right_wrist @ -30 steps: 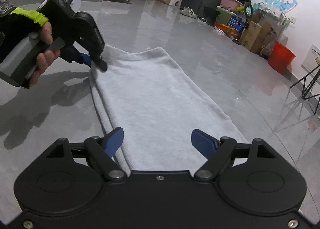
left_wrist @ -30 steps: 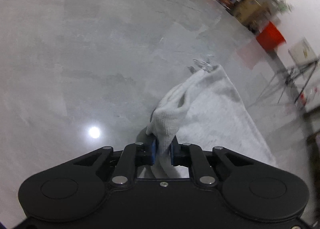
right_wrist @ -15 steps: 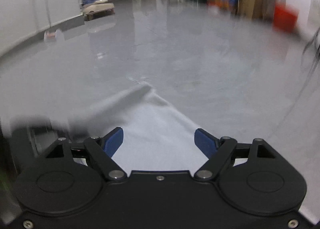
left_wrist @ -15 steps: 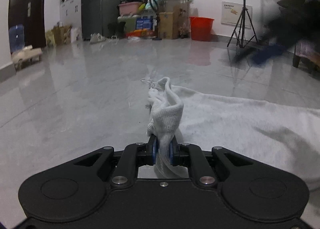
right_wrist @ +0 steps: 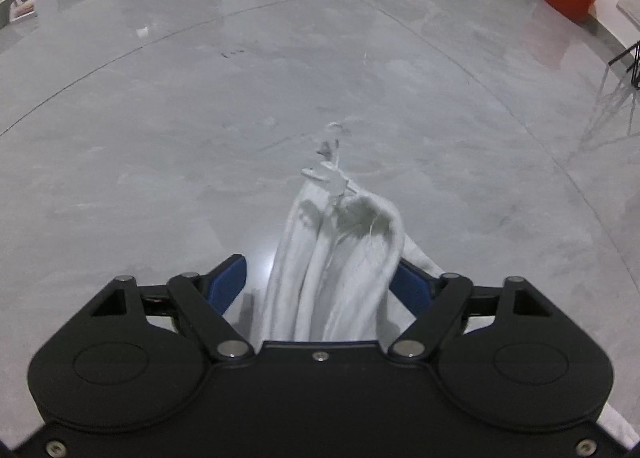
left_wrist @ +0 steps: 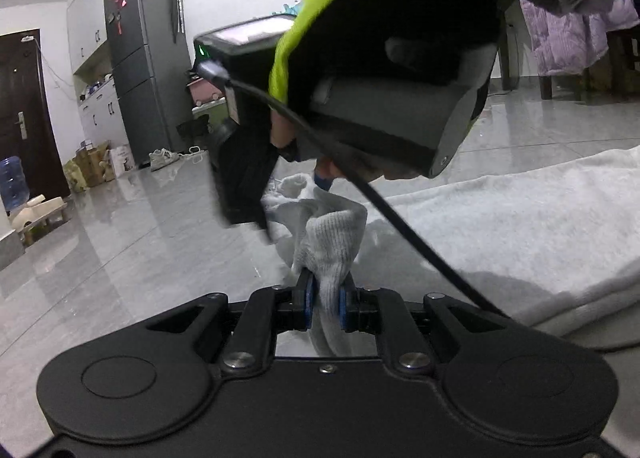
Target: Fold clothes
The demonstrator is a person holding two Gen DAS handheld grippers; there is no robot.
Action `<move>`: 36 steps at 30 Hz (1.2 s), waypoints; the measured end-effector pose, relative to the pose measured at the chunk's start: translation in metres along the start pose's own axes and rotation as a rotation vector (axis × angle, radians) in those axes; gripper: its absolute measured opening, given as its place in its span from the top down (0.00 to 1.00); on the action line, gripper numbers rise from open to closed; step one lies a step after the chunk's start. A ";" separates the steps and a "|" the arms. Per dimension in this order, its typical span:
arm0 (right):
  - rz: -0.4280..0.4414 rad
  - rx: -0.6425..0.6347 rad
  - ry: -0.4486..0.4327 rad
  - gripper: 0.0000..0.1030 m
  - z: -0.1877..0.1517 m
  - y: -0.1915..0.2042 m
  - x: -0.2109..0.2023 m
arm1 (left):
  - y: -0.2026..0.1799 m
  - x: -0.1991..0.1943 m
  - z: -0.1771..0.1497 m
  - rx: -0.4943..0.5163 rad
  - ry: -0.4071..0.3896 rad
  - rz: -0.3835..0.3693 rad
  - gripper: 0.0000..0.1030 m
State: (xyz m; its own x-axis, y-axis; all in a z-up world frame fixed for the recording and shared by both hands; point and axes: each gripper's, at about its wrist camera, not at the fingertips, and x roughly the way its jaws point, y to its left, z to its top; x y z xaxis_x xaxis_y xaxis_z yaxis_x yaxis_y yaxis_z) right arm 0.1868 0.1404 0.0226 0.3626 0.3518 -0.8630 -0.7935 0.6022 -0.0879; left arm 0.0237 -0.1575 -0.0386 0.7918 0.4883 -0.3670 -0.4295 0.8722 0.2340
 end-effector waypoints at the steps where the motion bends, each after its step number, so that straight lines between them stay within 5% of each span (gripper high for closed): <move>1: 0.001 0.004 0.006 0.70 -0.001 -0.002 0.002 | -0.001 0.001 0.000 0.001 0.003 -0.001 0.88; 7: 0.091 0.128 -0.053 0.78 -0.008 -0.040 -0.030 | -0.008 -0.015 0.014 0.020 -0.059 -0.037 0.88; 13: 0.232 0.321 -0.119 0.78 -0.041 -0.126 -0.079 | -0.035 -0.028 0.044 0.046 -0.114 -0.193 0.88; 22: 0.195 0.590 -0.098 0.77 -0.140 -0.243 -0.088 | -0.103 -0.022 0.048 0.105 -0.033 -0.410 0.88; 28: 0.149 0.631 -0.034 0.77 -0.187 -0.264 -0.052 | -0.131 -0.011 0.022 0.177 0.069 -0.458 0.88; 36: 0.134 0.608 -0.066 0.77 -0.196 -0.264 -0.042 | -0.131 -0.006 0.040 0.145 0.069 -0.460 0.88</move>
State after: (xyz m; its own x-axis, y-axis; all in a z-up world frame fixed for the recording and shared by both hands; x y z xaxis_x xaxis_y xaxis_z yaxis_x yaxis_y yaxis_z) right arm 0.2858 -0.1738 -0.0149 0.3245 0.4844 -0.8124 -0.4211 0.8431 0.3345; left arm 0.0924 -0.2757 -0.0306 0.8524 0.0582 -0.5196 0.0267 0.9876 0.1545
